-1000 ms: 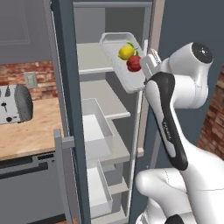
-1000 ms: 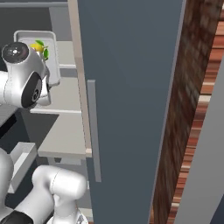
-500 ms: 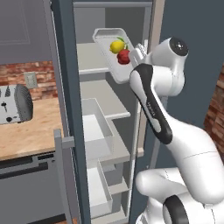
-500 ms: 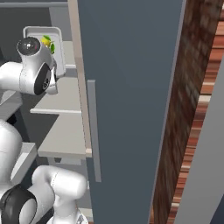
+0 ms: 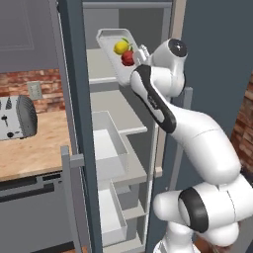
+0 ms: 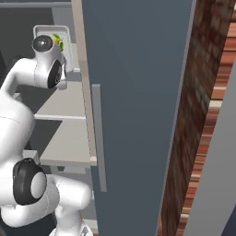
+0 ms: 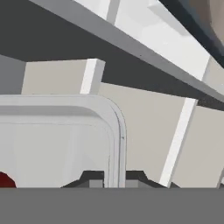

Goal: Take the bell pepper and lemon out of the freezer and place them in the tupperware container on the counter. Then put the tupperware containing the vegetables back in the freezer.

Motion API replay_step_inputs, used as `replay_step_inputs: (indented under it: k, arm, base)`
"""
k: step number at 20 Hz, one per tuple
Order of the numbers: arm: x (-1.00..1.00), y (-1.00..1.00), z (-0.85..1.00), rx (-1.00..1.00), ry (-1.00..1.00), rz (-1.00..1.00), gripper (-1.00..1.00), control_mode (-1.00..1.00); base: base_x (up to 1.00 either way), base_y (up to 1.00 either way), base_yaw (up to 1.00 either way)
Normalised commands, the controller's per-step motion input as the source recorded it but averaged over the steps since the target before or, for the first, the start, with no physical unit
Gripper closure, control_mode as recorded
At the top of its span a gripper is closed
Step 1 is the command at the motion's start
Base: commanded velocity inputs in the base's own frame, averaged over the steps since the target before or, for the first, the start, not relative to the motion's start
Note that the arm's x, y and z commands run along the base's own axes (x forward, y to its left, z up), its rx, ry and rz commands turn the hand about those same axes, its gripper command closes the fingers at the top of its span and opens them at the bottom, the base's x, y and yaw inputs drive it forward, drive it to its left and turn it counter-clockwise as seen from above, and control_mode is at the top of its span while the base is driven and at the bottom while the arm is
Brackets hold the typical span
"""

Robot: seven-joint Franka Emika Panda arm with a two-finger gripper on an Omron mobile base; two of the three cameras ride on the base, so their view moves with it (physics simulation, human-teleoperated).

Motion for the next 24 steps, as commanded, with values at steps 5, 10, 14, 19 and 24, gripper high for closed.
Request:
replay_step_inputs:
  k: [5, 10, 14, 19, 24]
  arm:
    - [0.68, 0.14, 0.08, 0.00, 0.00, 0.00, 1.00, -1.00]
    - [0.66, 0.06, 0.05, 0.00, 0.00, 0.00, 1.00, -1.00]
    - [0.56, 0.01, 0.00, 0.00, 0.00, 0.00, 1.00, -1.00]
    - [0.46, 0.02, 0.00, 0.00, 0.00, 0.00, 1.00, -1.00]
    - [0.39, 0.12, 0.00, 0.00, 0.00, 0.00, 1.00, -1.00]
  base:
    - [0.00, 0.00, 0.00]
    - [0.00, 0.00, 0.00]
    - [0.00, 0.00, 0.00]
    - [0.00, 0.00, 0.00]
    - [0.00, 0.00, 0.00]
